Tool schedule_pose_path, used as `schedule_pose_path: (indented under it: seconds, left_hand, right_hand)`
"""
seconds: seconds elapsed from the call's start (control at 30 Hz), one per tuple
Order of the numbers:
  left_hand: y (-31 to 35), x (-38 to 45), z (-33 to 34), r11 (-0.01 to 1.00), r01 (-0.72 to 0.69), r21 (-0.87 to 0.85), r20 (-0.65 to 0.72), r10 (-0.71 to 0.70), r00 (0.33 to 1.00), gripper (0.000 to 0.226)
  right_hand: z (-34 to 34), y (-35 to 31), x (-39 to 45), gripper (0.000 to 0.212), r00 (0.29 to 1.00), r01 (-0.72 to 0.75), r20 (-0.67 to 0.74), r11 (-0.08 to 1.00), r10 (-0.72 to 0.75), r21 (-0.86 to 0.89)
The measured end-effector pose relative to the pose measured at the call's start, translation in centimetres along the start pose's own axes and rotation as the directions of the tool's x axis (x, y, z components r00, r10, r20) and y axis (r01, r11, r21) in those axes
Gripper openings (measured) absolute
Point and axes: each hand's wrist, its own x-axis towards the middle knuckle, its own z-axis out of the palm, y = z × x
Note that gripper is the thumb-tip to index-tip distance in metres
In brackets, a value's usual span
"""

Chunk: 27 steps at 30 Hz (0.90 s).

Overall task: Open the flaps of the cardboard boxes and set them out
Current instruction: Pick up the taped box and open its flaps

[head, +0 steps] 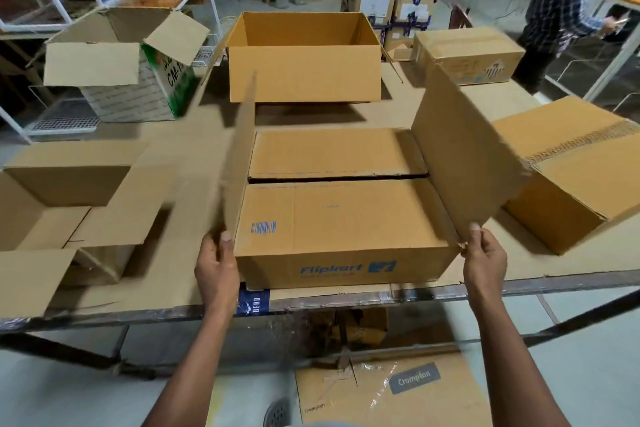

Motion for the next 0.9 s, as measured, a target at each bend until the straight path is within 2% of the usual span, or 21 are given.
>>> schedule_pose_path:
  seconds: [0.07, 0.2, 0.23, 0.3, 0.4, 0.47, 0.53, 0.6, 0.67, 0.7, 0.8, 0.9]
  left_hand:
    - [-0.6, 0.0, -0.2, 0.999, 0.037, -0.031, -0.090, -0.039, 0.995, 0.046]
    - [-0.6, 0.1, -0.7, 0.971, 0.161, -0.175, -0.252, -0.202, 0.946, 0.032]
    - [-0.5, 0.1, -0.9, 0.947, 0.198, -0.252, -0.261, -0.263, 0.929, 0.029]
    - [-0.8, 0.1, -1.3, 0.879, 0.275, -0.389, -0.223, -0.380, 0.898, 0.039]
    - [-2.0, 0.2, -1.7, 0.840, 0.338, -0.425, -0.201, -0.452, 0.869, 0.055]
    - [-2.7, 0.1, -1.8, 0.860, 0.343, -0.379, -0.254, -0.453, 0.855, 0.062]
    - [-2.7, 0.0, -1.9, 0.912, 0.317, -0.259, -0.344, -0.394, 0.852, 0.072]
    - [-2.2, -0.2, -2.2, 0.969, 0.245, -0.023, -0.440, -0.230, 0.868, 0.074]
    - [-1.3, -0.5, -2.4, 0.980, 0.122, 0.156, -0.478, -0.033, 0.878, 0.063]
    - [-0.6, -0.6, -2.4, 0.982, 0.053, 0.182, -0.469, 0.039, 0.882, 0.054]
    - [1.5, -0.5, -1.4, 0.976, -0.147, 0.160, -0.311, 0.192, 0.931, 0.029]
    - [4.0, 1.5, 0.6, 0.938, -0.277, 0.211, 0.045, 0.273, 0.961, 0.018]
  right_hand:
    - [-0.1, 0.3, -0.2, 0.048, 0.993, -0.091, -0.069, 0.991, 0.098, 0.095]
    - [-0.8, 1.6, -0.6, 0.040, 0.931, -0.280, -0.195, 0.946, 0.310, 0.166]
    - [-1.1, 1.8, -0.9, 0.036, 0.919, -0.310, -0.188, 0.931, 0.345, 0.194]
    - [-1.5, 2.1, -1.3, 0.027, 0.905, -0.367, -0.130, 0.898, 0.405, 0.243]
    - [-2.0, 2.7, -1.3, 0.027, 0.886, -0.428, -0.112, 0.887, 0.450, 0.174]
    - [-2.1, 2.6, -1.3, 0.033, 0.890, -0.397, -0.209, 0.914, 0.405, 0.078]
    - [-2.2, 1.7, -1.3, 0.031, 0.913, -0.316, -0.284, 0.948, 0.292, -0.042]
    - [-2.1, 1.0, -1.3, 0.019, 0.946, -0.212, -0.276, 0.969, 0.170, -0.131]
    - [-2.0, 0.3, -1.4, 0.014, 0.964, -0.129, -0.254, 0.976, 0.082, -0.174]
    - [-1.8, 0.0, -1.5, 0.014, 0.968, -0.100, -0.247, 0.979, 0.054, -0.179]
    - [-1.2, -0.9, -2.2, 0.015, 0.973, -0.053, -0.229, 0.987, 0.017, -0.151]
    - [-0.5, -2.0, -3.3, 0.020, 0.979, -0.019, -0.203, 0.996, 0.001, -0.088]
